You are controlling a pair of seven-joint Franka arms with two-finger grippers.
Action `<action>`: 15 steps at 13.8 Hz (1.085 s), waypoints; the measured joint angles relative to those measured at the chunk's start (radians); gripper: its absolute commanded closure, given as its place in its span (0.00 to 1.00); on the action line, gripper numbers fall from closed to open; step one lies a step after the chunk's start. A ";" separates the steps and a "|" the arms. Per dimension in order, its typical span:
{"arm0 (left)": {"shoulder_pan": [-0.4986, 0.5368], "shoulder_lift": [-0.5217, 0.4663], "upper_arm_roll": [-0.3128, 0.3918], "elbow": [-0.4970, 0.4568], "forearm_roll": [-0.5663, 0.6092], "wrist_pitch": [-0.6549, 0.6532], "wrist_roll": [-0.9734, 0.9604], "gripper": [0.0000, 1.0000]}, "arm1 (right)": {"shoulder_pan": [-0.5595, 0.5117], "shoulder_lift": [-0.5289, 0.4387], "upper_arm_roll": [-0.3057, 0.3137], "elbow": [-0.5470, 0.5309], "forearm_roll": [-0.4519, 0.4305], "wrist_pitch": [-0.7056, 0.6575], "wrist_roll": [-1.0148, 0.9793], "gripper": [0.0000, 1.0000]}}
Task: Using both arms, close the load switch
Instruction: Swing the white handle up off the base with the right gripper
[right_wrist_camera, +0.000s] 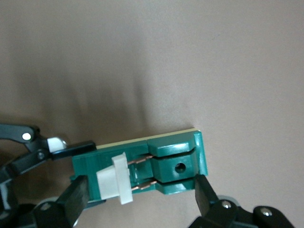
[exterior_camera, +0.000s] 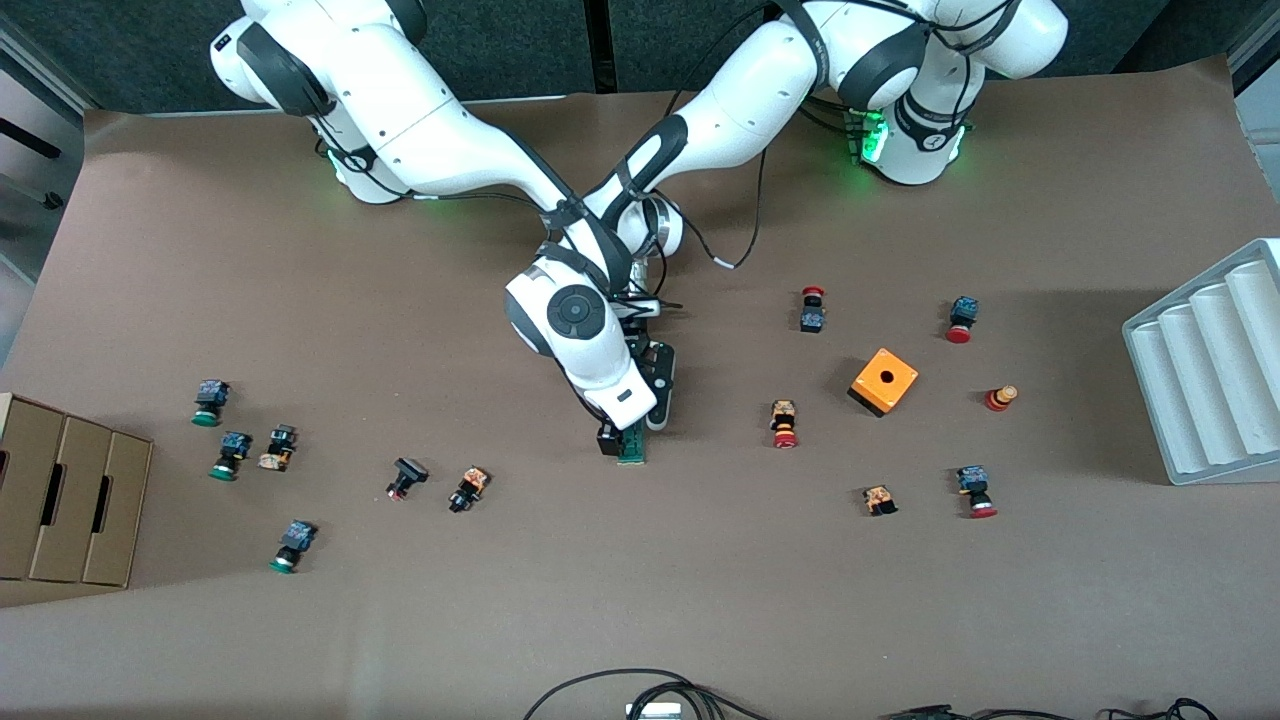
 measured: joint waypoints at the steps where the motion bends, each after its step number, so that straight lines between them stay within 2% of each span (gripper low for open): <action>1: 0.000 0.000 0.000 0.000 0.000 0.000 0.000 0.66 | 0.000 0.000 0.000 0.000 -0.013 0.001 0.000 0.01; 15: 0.000 0.000 0.000 0.000 0.000 0.000 0.000 0.67 | 0.004 0.000 0.003 0.001 -0.034 0.030 -0.001 0.01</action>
